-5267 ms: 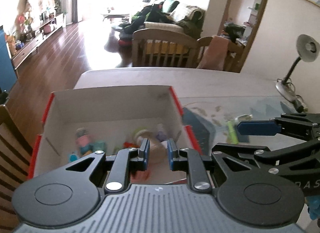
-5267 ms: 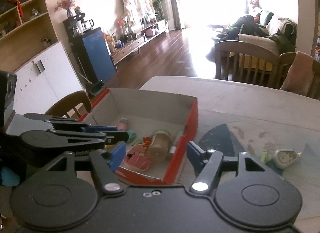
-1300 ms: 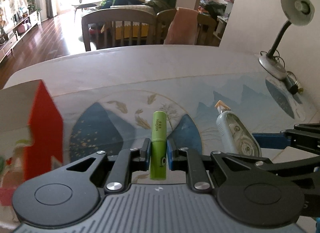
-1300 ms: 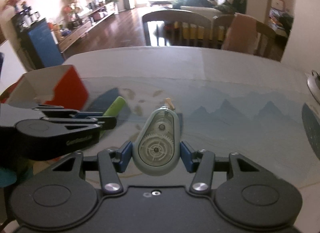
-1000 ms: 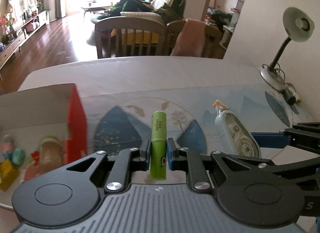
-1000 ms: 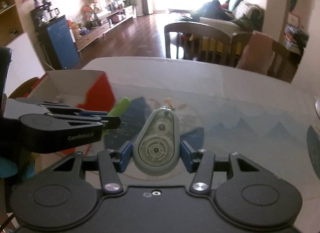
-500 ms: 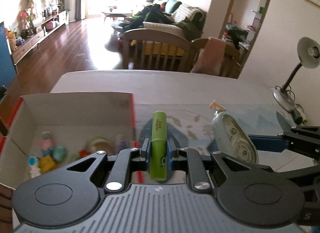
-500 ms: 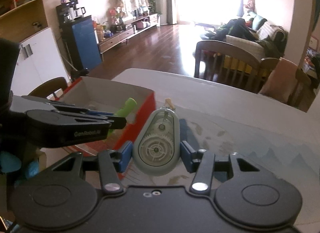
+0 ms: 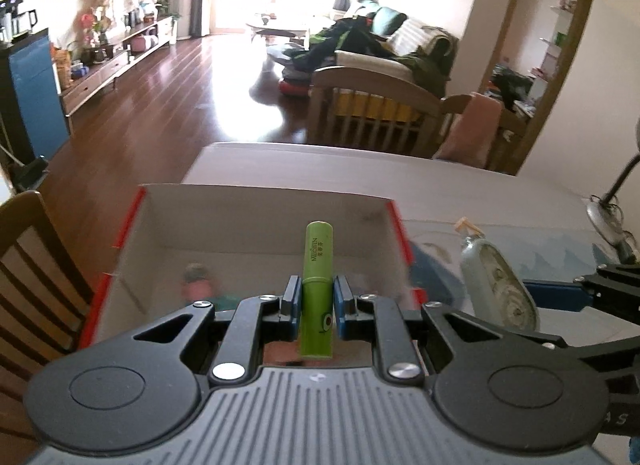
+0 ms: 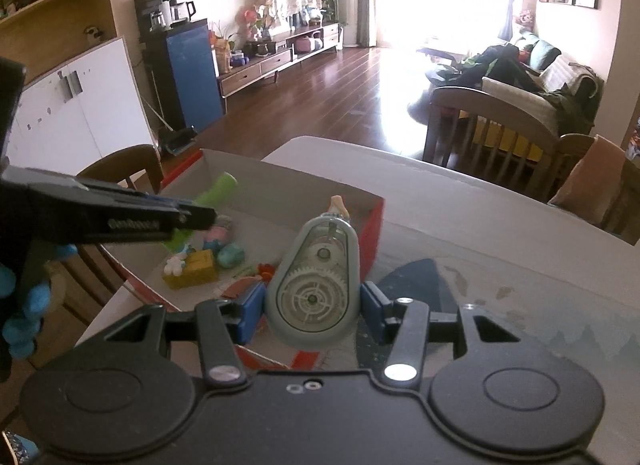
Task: Organize rigid objects
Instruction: 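Carry the highlighter and correction tape into the box and open both tools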
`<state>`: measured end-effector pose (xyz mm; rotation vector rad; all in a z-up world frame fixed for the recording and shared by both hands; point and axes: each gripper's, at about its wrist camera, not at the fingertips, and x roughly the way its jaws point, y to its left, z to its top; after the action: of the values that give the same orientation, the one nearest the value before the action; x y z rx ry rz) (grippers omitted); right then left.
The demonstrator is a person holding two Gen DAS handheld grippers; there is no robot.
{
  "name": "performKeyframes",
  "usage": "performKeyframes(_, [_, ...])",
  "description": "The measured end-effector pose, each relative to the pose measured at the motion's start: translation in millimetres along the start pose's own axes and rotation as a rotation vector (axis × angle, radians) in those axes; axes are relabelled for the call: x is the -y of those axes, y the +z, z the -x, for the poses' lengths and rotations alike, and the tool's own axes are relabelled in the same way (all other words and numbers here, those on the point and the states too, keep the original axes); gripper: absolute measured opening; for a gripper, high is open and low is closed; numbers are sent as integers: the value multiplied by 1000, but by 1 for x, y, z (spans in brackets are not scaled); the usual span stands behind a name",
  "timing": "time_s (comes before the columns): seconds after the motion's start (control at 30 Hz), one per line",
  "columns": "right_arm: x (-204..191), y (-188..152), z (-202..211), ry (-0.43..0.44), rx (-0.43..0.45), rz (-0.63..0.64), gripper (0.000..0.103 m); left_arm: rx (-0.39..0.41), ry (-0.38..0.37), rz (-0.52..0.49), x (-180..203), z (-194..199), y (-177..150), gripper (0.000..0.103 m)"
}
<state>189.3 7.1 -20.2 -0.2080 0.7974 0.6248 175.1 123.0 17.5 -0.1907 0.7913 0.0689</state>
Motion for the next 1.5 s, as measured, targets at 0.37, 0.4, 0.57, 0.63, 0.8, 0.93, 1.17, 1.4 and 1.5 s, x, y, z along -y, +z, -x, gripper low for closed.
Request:
performKeyframes(0.37, [-31, 9, -45, 4, -33, 22, 51, -39, 68, 1, -63, -24, 3, 16])
performKeyframes(0.4, [-35, 11, -50, 9, -35, 30, 51, -47, 73, 2, -68, -28, 2, 16])
performKeyframes(0.57, [-49, 18, -83, -1, -64, 57, 51, -80, 81, 6, -85, -50, 1, 16])
performKeyframes(0.63, [-53, 20, -95, -6, -75, 68, 51, -92, 77, 8, -90, -59, 2, 16])
performKeyframes(0.8, [-58, 22, -121, -10, -112, 101, 51, -128, 42, -31, -89, -79, 2, 16])
performKeyframes(0.93, [-58, 22, -136, -14, -141, 116, 51, -158, 38, -64, -84, -98, 2, 16])
performKeyframes(1.17, [-61, 21, -150, -21, -180, 142, 51, -226, 43, -83, -82, -123, 6, 16])
performKeyframes(1.4, [-66, 20, -154, -25, -202, 147, 51, -326, 32, -93, -81, -144, 1, 16])
performKeyframes(1.5, [-67, 19, -152, -22, -204, 140, 51, -357, 24, -101, -82, -148, -1, 16])
